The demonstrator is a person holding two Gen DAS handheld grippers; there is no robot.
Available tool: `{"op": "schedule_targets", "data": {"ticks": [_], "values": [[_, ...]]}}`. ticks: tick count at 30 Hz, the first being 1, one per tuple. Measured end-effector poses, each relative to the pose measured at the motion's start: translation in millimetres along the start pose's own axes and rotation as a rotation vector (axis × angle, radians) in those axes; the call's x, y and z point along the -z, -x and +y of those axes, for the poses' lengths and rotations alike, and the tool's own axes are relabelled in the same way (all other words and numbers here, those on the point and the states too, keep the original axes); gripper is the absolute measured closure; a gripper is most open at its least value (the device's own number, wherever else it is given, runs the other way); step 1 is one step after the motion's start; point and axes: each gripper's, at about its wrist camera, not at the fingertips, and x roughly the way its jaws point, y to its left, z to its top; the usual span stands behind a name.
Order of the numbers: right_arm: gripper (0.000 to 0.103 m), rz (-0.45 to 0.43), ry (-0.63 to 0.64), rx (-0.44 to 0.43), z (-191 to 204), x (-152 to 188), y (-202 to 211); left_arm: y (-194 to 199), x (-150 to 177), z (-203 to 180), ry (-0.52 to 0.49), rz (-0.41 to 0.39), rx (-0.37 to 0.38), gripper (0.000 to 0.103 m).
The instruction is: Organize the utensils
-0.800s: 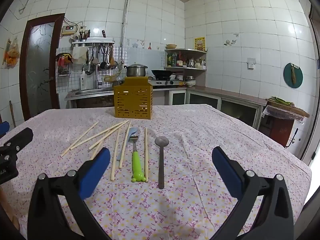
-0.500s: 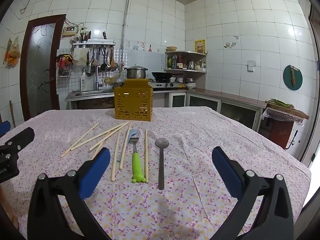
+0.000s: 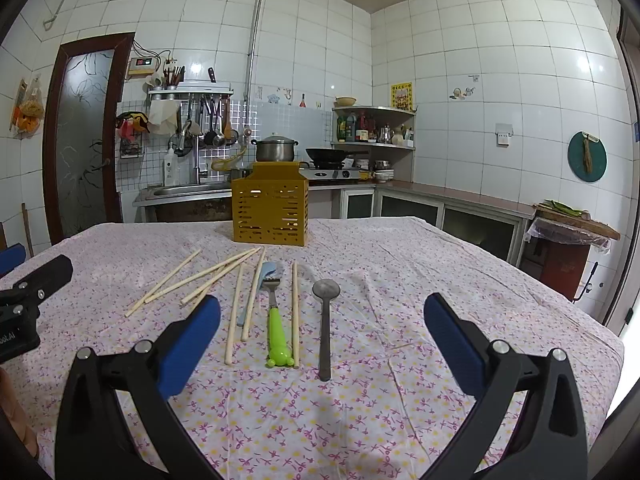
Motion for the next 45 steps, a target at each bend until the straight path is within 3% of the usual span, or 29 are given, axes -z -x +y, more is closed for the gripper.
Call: {"op": "schedule_targets", "data": {"ticks": [45], "values": [[0.004,-0.006,0.006,0.005,3.1,1.4,0.6,3.6,-1.7,-0.2,-0.006,-0.013,-0.005,0.005]]}}
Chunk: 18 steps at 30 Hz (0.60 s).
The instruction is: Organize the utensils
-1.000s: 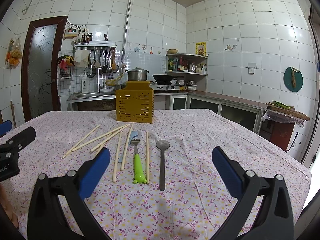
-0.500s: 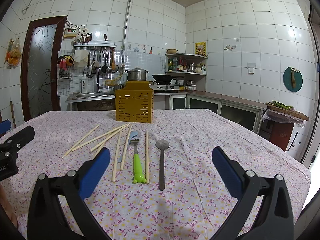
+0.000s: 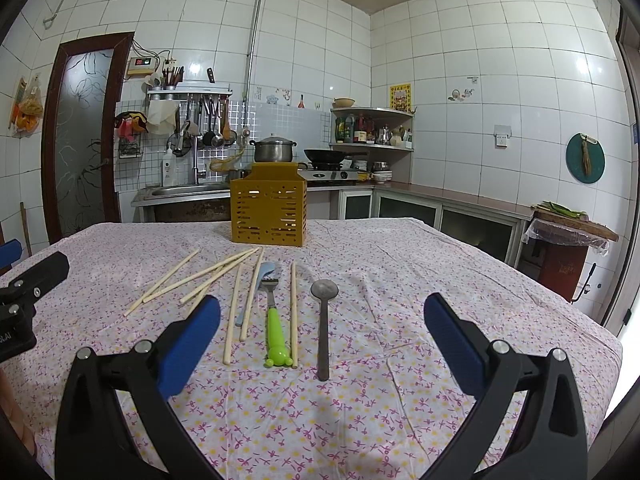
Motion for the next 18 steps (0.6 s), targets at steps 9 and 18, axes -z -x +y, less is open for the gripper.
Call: {"op": "schedule_targets", "data": {"ticks": [9,18], "values": [[0.004,-0.001,0.000,0.001,-0.1,0.1,0.0,-0.4,-1.0,0.1,0.000,-0.001,0.001,0.005],[0.004,-0.001,-0.001,0.001,0.0,0.2,0.1,-0.4,-1.9,0.2,0.001,0.001,0.000,0.005]]}}
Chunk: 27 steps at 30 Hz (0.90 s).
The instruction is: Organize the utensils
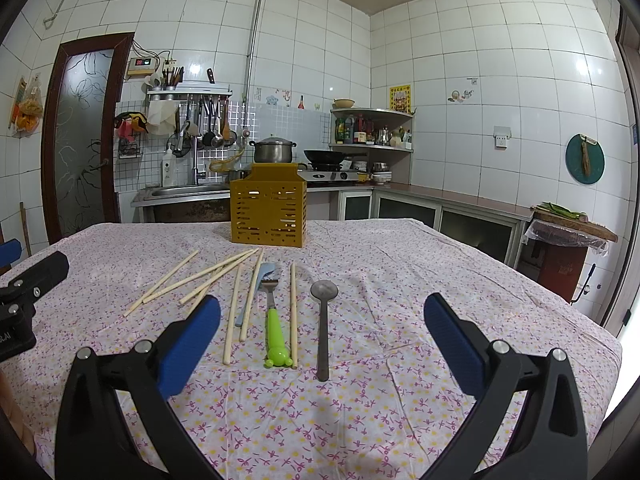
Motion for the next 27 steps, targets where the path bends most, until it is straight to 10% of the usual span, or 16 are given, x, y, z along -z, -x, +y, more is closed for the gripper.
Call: {"op": "schedule_targets", "data": {"ticks": [27], "values": [[0.004,0.125,0.089,-0.015,2.2,-34.5,-57.3,-53.7,-30.1,-0.2,-0.047,0.167,0.096,0.005]]}}
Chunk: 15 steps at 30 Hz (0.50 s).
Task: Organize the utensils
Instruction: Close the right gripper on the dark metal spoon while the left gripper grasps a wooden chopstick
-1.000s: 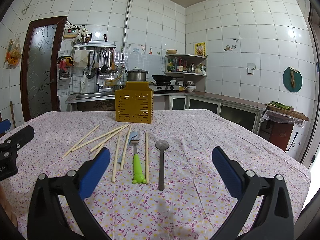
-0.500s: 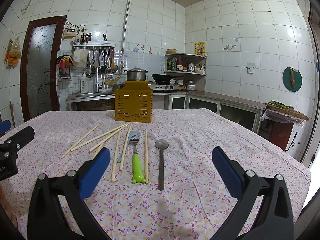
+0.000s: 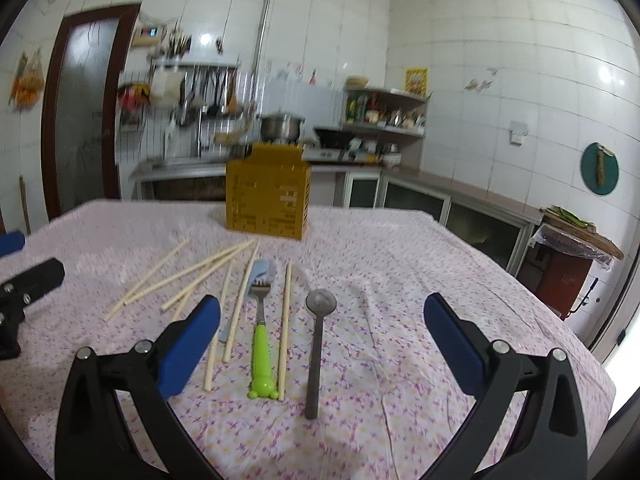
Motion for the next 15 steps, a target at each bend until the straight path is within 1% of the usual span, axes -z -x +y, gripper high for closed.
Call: {"op": "schedule_targets", "data": {"ticks": [1,3,5,6,8,10,12,15], "values": [[0.004,0.016,0.018,0.005,1.7,-2.3,-6.7,-8.9,-6.4,0.8,-0.007,0.022,0.003,0.005],[0.004,0.041,0.064,0.044,6.4,-7.7,-24.0,-21.8,-14.8,3.2,-0.002,0.044,0.009,0.005],[0.004,0.067,0.079,0.044,7.3,-10.7,-39.4,-33.7,-20.8,6.4,0.007,0.061,0.015,0.005],[0.004,0.083,0.076,0.037,7.7,-11.2,-46.3,-42.4,-23.8,8.1,0.009,0.070,0.024,0.005],[0.004,0.134,0.056,0.013,6.1,-12.2,-65.3,-53.8,-26.5,10.5,0.009,0.082,0.015,0.005],[0.004,0.171,0.040,-0.003,4.7,-11.1,-81.1,-70.3,-29.9,11.9,0.004,0.116,0.013,0.005],[0.004,0.198,0.028,0.001,1.3,-10.6,-96.5,-88.7,-32.7,14.6,0.003,0.160,0.022,0.005],[0.004,0.244,0.013,-0.004,-3.5,-10.5,-118.5,-112.0,-36.5,20.5,0.019,0.210,0.016,0.005]]}}
